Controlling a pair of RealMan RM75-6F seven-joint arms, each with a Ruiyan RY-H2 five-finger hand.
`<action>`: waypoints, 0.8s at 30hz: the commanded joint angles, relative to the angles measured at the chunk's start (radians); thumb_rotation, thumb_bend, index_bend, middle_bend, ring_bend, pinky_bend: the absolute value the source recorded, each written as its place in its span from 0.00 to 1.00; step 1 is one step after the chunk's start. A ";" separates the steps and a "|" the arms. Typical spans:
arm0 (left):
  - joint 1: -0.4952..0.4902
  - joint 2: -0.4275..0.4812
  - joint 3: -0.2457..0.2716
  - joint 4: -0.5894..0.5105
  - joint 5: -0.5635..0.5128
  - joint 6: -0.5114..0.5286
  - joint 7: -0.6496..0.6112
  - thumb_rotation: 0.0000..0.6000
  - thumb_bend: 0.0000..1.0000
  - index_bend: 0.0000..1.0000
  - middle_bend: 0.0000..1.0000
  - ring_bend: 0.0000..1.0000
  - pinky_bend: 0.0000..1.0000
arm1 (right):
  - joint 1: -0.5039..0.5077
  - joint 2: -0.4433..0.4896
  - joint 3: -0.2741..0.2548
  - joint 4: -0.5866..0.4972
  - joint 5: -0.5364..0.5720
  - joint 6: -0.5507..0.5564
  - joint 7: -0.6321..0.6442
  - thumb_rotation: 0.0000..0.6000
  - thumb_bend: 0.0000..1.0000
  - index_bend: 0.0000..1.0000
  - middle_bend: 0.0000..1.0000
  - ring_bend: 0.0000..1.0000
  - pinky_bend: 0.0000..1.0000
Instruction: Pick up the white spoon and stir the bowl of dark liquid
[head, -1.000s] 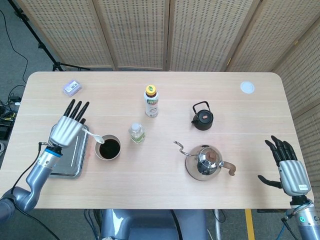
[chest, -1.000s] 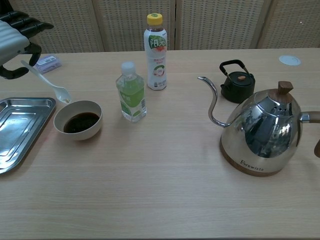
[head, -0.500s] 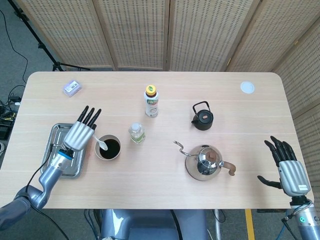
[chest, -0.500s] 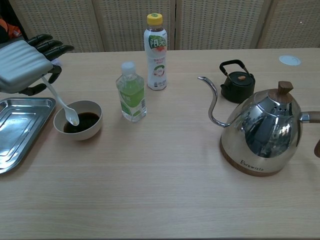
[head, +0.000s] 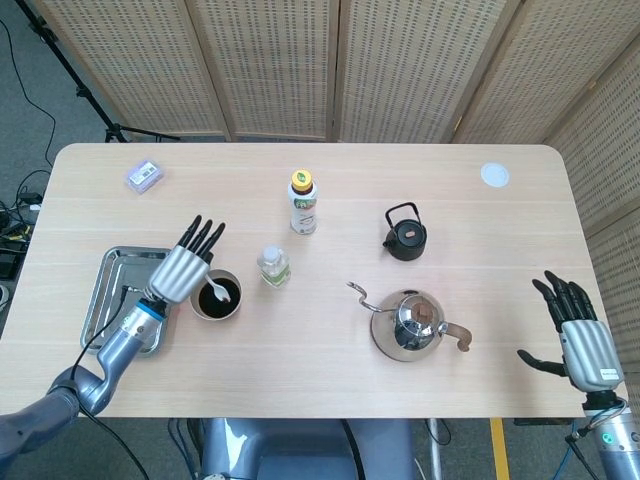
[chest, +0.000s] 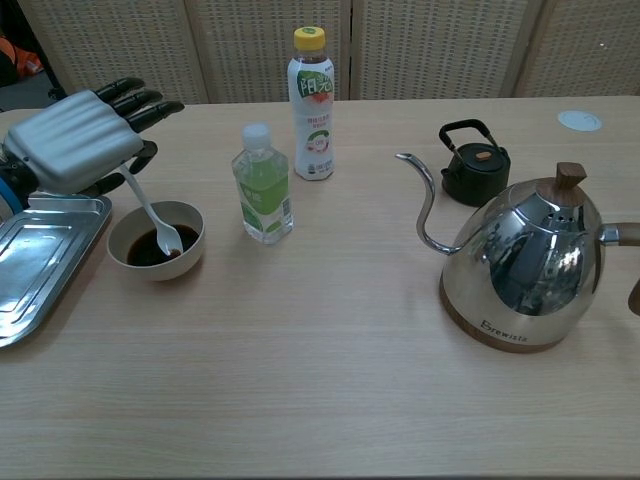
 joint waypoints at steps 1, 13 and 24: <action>-0.003 -0.004 0.002 -0.002 0.001 -0.001 0.003 1.00 0.38 0.63 0.00 0.00 0.00 | 0.000 0.001 0.000 0.000 0.000 0.001 0.001 1.00 0.00 0.07 0.00 0.00 0.00; -0.025 -0.027 0.003 -0.003 -0.004 -0.017 0.020 1.00 0.38 0.64 0.00 0.00 0.00 | -0.001 0.002 -0.001 -0.003 -0.003 0.002 0.001 1.00 0.00 0.07 0.00 0.00 0.00; -0.050 -0.043 -0.017 0.029 -0.037 -0.054 0.018 1.00 0.38 0.64 0.00 0.00 0.00 | -0.004 0.007 0.000 -0.006 -0.004 0.010 0.006 1.00 0.00 0.07 0.00 0.00 0.00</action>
